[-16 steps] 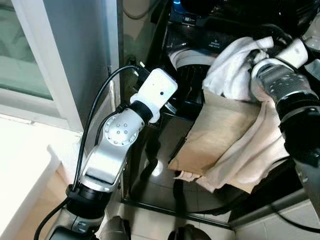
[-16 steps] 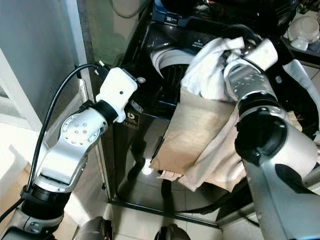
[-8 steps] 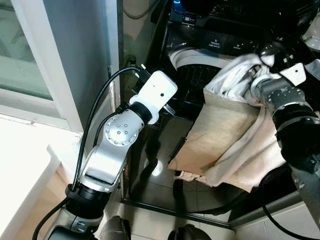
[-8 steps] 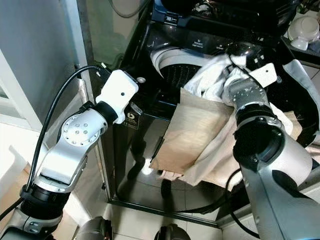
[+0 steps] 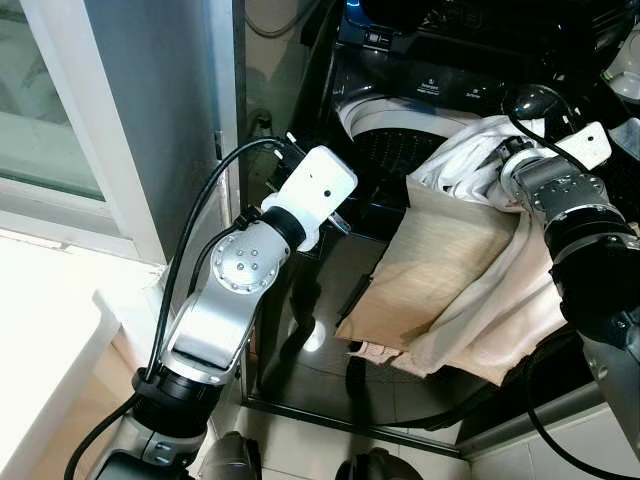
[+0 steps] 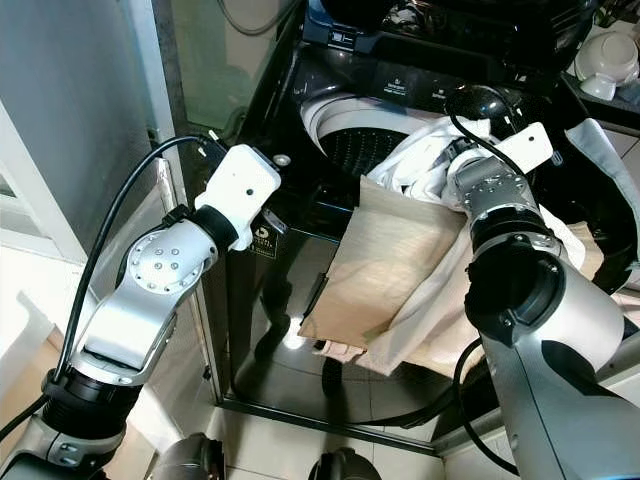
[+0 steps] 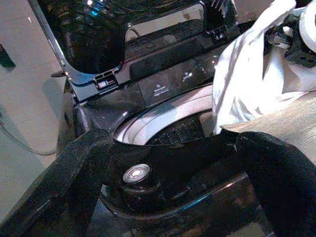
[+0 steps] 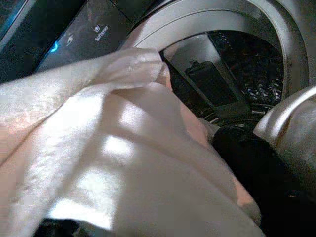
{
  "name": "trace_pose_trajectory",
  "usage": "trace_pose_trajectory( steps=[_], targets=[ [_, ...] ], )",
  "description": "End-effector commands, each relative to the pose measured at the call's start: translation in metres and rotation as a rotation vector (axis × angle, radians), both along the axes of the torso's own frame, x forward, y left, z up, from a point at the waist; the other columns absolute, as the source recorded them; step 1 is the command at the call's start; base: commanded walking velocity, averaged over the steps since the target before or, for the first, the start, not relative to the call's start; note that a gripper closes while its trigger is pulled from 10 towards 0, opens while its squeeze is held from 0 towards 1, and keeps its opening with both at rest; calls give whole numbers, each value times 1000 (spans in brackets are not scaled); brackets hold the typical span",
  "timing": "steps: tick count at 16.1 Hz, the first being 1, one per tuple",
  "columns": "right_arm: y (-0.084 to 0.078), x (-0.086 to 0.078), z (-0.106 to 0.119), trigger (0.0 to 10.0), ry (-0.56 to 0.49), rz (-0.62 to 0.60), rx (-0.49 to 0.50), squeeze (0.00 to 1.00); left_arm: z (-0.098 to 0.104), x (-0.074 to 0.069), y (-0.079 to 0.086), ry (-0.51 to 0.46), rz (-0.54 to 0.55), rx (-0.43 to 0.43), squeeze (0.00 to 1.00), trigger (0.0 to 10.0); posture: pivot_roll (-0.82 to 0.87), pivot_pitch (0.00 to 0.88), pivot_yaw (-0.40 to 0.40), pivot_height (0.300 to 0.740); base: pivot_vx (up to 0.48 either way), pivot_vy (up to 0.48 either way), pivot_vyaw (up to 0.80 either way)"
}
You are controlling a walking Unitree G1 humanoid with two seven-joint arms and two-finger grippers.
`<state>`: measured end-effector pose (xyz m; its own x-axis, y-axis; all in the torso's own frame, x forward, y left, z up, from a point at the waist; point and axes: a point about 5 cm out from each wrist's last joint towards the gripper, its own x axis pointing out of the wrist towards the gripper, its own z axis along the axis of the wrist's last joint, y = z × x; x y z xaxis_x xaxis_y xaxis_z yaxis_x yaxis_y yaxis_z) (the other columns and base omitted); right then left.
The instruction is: Clothes washing
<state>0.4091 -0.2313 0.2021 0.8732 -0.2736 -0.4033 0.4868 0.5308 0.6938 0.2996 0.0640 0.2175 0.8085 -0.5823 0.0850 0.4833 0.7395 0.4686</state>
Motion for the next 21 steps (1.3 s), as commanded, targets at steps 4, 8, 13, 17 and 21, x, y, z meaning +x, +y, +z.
trace_pose_trajectory(
  steps=[4, 8, 13, 17, 21],
  targets=[
    [-2, 0, 2, 0, -6, 26, -99, 0, -3, -1, -5, 31, -30, 13, 0, 10000, 52, 0, -120, 714, 0, 0, 0],
    [-2, 1, 6, 0, -7, 52, -196, 0, -22, -17, -21, 177, -188, -15, 0, 10000, 53, 0, -120, 714, 0, 0, 0],
    [-7, 1, 11, 0, 18, 88, -400, 0, 19, -34, -24, -62, -346, 4, 0, 10000, 58, 0, -122, 714, 0, 0, 0],
    [-9, 2, 14, 0, 61, 143, -599, 0, 23, -43, -7, -36, -503, 68, 0, 10000, 66, 0, -135, 714, 0, 0, 0],
    [-14, 2, 21, 0, 96, 188, -792, 0, 23, -58, -4, 33, -668, 83, 0, 10000, 76, 0, -152, 714, 0, 0, 0]
  ],
)
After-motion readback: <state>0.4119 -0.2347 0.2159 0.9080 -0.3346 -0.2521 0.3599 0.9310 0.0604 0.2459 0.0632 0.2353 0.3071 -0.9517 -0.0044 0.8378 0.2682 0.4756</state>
